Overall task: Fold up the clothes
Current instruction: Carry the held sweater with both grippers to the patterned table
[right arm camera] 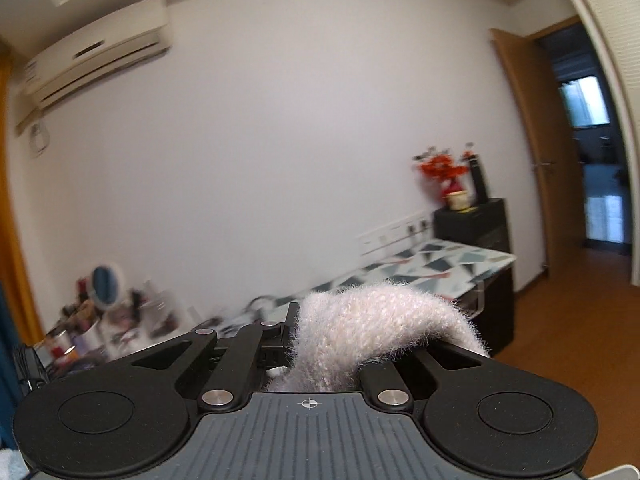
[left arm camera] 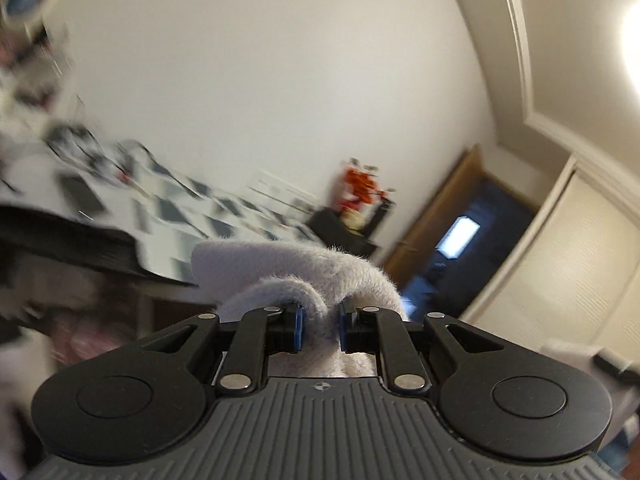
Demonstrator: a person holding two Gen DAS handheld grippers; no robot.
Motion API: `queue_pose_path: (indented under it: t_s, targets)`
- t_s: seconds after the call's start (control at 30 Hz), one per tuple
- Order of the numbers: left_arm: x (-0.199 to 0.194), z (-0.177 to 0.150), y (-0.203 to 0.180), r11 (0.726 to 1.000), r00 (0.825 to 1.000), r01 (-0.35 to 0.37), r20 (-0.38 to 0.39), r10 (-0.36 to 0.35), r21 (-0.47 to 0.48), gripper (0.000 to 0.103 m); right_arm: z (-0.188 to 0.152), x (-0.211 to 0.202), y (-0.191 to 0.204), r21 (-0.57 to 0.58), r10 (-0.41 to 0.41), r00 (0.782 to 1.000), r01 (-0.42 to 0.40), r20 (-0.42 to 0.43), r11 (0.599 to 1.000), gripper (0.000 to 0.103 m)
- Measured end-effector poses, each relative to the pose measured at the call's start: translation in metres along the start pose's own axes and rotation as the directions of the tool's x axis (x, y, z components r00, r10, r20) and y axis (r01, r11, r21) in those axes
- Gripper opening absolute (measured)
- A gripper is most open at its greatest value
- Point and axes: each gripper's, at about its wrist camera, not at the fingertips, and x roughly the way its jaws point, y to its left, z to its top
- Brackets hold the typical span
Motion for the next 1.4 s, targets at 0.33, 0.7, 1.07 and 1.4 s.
queue_pose_path:
  t_s: [0.33,0.7,1.07,1.4]
  targets:
    - [0.167,0.039,0.011,0.983,0.988,0.151,-0.026,-0.154,-0.105,0.016,0.062,0.161,-0.057,-0.015,-0.101,0.995,0.101,0.009,0.995,0.004]
    - [0.311,0.155,0.062,0.987,0.988,0.130,0.099,-0.121,-0.091,0.016,0.177,0.452,-0.029,-0.088,0.002,1.000,0.000,0.012,0.996,0.004]
    - [0.317,0.180,0.084,0.992,0.961,-0.104,0.250,0.120,-0.077,0.017,0.233,0.624,-0.039,-0.097,0.242,0.969,-0.236,0.058,0.967,0.004]
    - [0.457,0.183,0.068,0.919,0.886,-0.336,0.260,0.383,-0.207,0.017,0.223,0.825,-0.148,-0.045,0.281,0.952,-0.288,-0.121,0.957,0.004]
